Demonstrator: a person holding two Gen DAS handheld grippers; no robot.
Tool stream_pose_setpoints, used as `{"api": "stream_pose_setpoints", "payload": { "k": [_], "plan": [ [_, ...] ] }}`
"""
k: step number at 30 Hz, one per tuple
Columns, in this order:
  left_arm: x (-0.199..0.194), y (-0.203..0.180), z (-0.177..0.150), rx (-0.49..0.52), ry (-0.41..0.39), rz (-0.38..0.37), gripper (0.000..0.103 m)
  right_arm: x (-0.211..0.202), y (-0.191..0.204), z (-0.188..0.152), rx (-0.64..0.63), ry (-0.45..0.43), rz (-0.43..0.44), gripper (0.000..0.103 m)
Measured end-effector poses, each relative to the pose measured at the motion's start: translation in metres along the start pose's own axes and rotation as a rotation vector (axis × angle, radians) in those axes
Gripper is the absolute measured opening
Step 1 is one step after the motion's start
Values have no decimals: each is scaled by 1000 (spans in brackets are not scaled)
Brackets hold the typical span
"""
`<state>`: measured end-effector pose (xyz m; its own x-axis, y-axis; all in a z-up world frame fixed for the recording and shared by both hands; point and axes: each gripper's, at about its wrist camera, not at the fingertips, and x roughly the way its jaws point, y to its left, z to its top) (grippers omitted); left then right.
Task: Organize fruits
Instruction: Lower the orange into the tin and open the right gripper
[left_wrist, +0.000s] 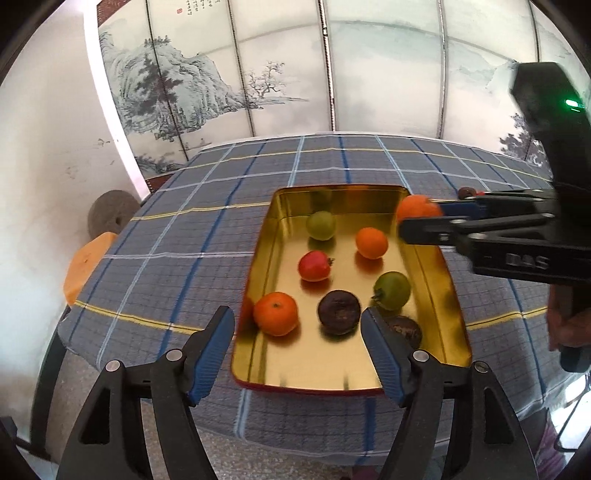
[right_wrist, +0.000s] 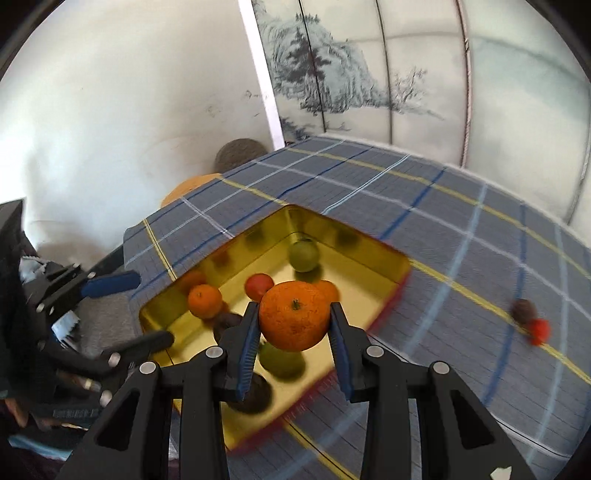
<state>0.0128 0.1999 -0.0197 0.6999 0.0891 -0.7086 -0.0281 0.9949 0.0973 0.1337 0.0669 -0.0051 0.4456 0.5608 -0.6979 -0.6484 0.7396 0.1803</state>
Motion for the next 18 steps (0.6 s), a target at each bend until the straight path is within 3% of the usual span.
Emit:
{"api": "stream_pose_setpoints", "payload": {
  "k": [7, 9, 11, 13, 18],
  "plan": [
    [3, 15, -6, -20, 5, 14, 72, 48, 6, 18, 22, 52, 19, 36],
    [3, 18, -7, -25, 8, 17, 72, 54, 5, 22, 36, 46, 20, 43],
    [4, 20, -9, -26, 11, 21, 72, 55, 5, 26, 46, 26, 27, 62],
    [5, 21, -10, -26, 13, 25, 72, 49, 5, 30, 57, -9, 38, 69],
    [4, 24, -9, -29, 8, 28, 72, 24, 5, 30, 63, -96, 47, 69]
  ]
}}
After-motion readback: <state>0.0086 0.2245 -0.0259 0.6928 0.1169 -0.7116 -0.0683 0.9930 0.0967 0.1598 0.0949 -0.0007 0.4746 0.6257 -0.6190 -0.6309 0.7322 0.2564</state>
